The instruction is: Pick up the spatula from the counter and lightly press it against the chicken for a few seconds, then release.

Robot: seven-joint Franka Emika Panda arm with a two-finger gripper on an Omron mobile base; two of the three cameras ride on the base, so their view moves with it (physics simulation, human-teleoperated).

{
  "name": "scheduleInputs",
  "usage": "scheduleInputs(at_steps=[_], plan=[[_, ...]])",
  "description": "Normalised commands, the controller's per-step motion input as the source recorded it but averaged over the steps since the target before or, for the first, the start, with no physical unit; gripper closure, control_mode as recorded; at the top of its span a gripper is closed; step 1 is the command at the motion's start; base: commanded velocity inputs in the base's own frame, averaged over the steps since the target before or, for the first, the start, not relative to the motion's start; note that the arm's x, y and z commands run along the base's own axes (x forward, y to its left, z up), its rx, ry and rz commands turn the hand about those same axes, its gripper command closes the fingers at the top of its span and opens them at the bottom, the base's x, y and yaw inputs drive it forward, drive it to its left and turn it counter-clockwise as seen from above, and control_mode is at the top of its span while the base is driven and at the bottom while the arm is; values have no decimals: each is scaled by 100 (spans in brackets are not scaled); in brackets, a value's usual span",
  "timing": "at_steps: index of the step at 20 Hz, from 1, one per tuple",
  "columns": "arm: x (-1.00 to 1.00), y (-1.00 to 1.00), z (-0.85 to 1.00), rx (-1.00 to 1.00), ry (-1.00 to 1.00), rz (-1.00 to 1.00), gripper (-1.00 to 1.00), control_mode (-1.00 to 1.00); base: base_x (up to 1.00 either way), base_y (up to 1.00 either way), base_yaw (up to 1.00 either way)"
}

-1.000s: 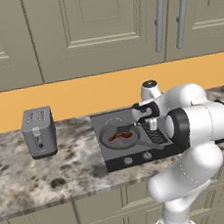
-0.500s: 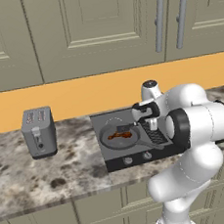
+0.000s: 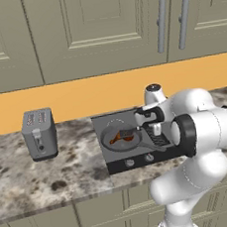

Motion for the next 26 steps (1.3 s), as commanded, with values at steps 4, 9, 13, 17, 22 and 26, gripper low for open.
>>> scheduleInputs(at_steps=[4,9,13,17,22,26], plan=[[-2,0,-8,0,4,0,100,-100,0,0,0],[8,1,-4,0,5,0,100,-100,0,0,0],[3,5,-11,0,4,0,100,-100,0,0,0],[0,1,-8,0,1,0,100,-100,0,0,0],[0,0,-11,0,3,0,100,-100,0,0,0],[0,1,-14,0,3,0,100,-100,0,0,0]])
